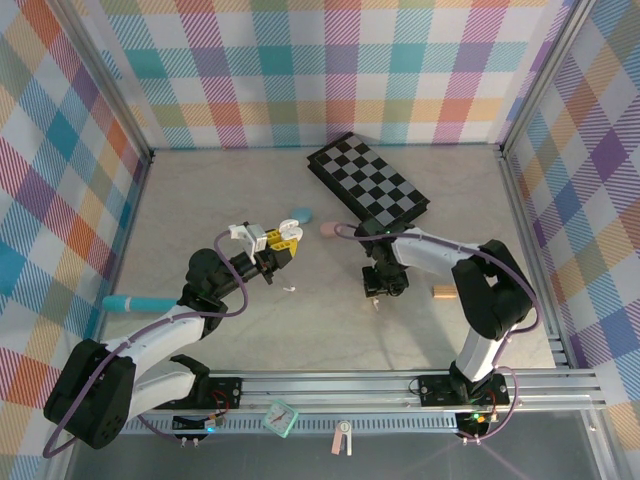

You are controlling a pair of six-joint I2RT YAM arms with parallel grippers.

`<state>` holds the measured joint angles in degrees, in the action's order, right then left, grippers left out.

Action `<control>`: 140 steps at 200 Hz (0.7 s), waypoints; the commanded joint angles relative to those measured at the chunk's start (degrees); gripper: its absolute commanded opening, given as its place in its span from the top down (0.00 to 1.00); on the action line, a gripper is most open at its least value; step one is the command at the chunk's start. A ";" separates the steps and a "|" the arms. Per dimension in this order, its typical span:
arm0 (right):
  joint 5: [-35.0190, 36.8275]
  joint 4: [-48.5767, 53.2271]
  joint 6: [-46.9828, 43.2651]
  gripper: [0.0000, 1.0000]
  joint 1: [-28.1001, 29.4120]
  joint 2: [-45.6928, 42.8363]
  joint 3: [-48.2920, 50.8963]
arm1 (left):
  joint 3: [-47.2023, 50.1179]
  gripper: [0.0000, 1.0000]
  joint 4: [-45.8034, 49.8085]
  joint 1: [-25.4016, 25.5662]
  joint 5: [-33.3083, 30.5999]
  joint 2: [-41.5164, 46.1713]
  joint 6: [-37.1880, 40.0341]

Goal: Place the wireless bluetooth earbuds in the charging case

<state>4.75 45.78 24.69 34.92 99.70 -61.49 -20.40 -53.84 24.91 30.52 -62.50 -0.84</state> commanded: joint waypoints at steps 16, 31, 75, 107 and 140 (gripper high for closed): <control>-1.84 0.17 1.33 0.59 -2.57 -4.51 2.28 | -0.78 1.00 -0.74 -0.48 0.86 -0.16 -0.92; -8.85 -4.50 1.43 0.56 -3.81 -7.37 5.26 | -0.87 1.00 -0.90 -0.47 1.11 -0.56 -0.87; -20.74 -9.41 -1.26 0.51 -5.19 -7.01 8.12 | -1.13 1.00 -1.94 -0.48 1.60 -1.51 -1.35; -23.27 -9.83 -0.66 0.55 -5.21 -3.40 7.79 | -1.24 1.00 -2.33 -0.47 1.81 -1.57 -1.71; -20.34 -7.41 -0.43 0.60 -5.20 -1.30 6.84 | -1.22 1.00 -1.92 -0.47 1.82 -1.28 -1.62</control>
<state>-15.29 36.73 24.60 29.93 96.77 -53.74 -20.40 -53.95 24.91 30.98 -64.10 -2.09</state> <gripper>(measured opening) 0.416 0.197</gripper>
